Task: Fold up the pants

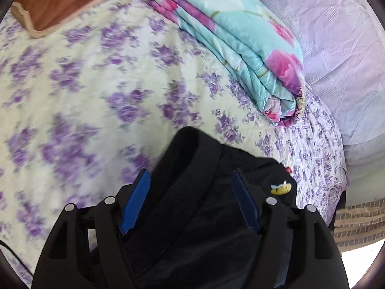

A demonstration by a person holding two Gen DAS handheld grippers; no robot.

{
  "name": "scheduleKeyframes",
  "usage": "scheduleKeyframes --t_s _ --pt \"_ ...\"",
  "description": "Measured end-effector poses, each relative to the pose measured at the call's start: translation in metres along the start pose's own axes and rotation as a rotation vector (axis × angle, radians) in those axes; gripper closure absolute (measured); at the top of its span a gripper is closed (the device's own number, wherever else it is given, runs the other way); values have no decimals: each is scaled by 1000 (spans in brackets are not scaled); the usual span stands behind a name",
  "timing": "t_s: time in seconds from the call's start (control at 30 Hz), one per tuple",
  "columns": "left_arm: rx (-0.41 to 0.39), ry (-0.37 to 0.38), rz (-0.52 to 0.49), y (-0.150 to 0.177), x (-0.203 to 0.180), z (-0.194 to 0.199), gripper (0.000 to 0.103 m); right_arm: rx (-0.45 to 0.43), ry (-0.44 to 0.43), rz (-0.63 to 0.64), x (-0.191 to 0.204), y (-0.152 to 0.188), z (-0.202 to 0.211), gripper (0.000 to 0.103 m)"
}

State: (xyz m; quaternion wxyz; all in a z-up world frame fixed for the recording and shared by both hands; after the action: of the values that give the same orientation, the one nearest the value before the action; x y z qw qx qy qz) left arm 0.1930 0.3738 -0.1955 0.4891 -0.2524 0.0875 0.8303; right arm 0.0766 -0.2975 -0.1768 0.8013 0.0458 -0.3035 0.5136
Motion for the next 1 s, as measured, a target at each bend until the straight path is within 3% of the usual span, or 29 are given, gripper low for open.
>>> scheduleKeyframes --t_s 0.07,0.1,0.13,0.2,0.3,0.37,0.47,0.6,0.67,0.73,0.77,1.0 --pt "17 -8 2 -8 -7 -16 36 -9 -1 7 4 -6 0 68" --pt "20 -22 5 -12 -8 -22 41 -8 -3 15 7 -7 -1 67" --pt "23 -25 13 -13 -8 -28 67 -3 -6 26 11 -8 -5 67" --pt "37 -17 44 -17 -5 -33 97 2 -4 43 17 -12 -10 67" --pt "-6 10 70 -33 -2 -20 99 4 -10 64 30 -23 -18 67" --pt "-16 31 98 -49 2 -12 99 20 -1 106 42 -32 -28 67" --pt "14 -18 143 -68 19 -24 99 35 36 200 66 -50 -52 67" --pt "29 -15 200 -70 28 -43 93 75 33 267 93 -63 -85 67" --pt "3 -26 181 -69 26 -39 82 115 37 351 110 -60 -103 67" --pt "-3 -43 170 -67 27 -35 57 161 54 467 129 -52 -121 68" --pt "-5 -57 171 -66 29 -33 52 189 49 522 137 -47 -130 69" --pt "24 -79 147 -56 35 -32 37 346 51 947 181 -27 -157 69"
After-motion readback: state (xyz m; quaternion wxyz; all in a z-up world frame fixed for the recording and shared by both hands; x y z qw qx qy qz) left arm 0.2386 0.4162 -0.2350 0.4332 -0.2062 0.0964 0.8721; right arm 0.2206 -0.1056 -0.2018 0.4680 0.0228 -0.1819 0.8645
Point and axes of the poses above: each gripper's, at about its wrist camera, not at the fingertips, and z roughly against the way its jaws point, x to its left, y to its underside, the point moved 10 cm from there along -z, roughly the way its jaws point, and after that the axes turned 10 degrees about x, right-handed, at the moved point
